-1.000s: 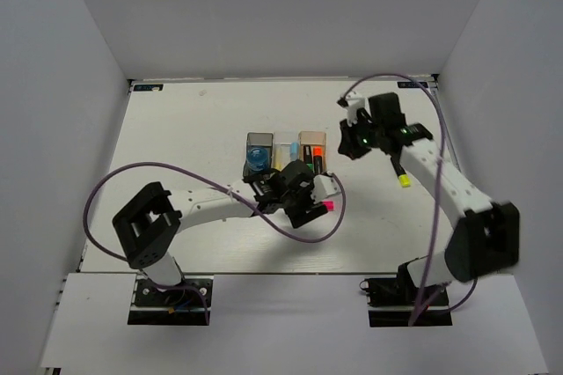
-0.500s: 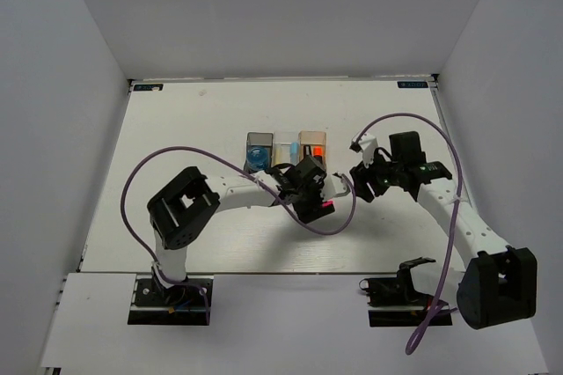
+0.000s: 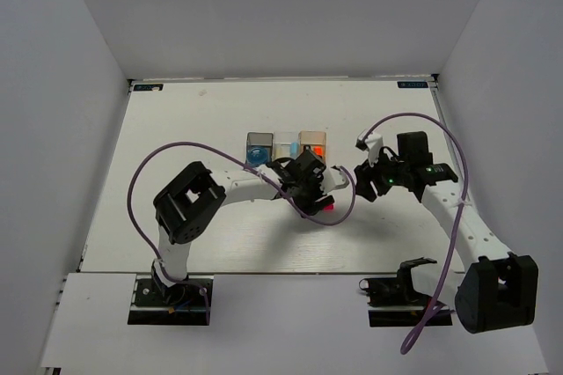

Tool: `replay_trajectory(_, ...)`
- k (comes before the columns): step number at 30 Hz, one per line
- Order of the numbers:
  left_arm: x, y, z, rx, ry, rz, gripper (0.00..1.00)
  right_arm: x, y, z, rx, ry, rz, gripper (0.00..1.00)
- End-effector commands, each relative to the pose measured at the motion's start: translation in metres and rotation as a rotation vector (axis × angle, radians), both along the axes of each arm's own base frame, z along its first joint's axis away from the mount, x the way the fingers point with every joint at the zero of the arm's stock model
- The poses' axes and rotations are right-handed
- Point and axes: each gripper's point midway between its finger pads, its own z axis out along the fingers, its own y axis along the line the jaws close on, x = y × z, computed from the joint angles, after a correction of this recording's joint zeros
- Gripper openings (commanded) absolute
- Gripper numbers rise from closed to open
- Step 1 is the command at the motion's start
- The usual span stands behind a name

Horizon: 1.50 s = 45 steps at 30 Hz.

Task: Sort the stationery into containers
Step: Pick up the pen from the center of the board, then place the pen in the storage box.

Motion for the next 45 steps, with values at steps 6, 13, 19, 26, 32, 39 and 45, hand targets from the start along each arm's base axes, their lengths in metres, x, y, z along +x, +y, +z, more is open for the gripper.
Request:
replay_trajectory(6,-0.023,0.01,-0.014,0.01,0.062,0.01,0.59,0.001,-0.002,0.015,0.057,-0.042,-0.009,0.64)
replay_trajectory(13,-0.047,0.015,-0.003,-0.002,0.116,0.019,0.13,0.003,-0.009,0.014,0.056,-0.036,-0.057,0.9)
replay_trajectory(19,-0.041,0.01,0.057,-0.12,0.102,0.093,0.0,0.021,-0.032,0.006,-0.011,-0.045,-0.21,0.9)
replay_trajectory(26,0.036,-0.002,0.163,-0.394,0.061,0.377,0.0,0.03,-0.047,0.002,-0.016,-0.007,-0.341,0.0)
replay_trajectory(32,0.118,0.003,0.19,-0.471,0.058,0.689,0.0,0.033,-0.051,0.003,0.0,0.001,-0.378,0.17)
replay_trajectory(39,0.172,0.01,0.156,-0.445,0.105,1.046,0.0,0.038,-0.064,0.004,-0.019,-0.007,-0.449,0.91)
replay_trajectory(45,0.167,0.012,0.13,-0.421,0.133,1.107,0.0,0.045,-0.079,0.007,-0.028,-0.035,-0.53,0.91)
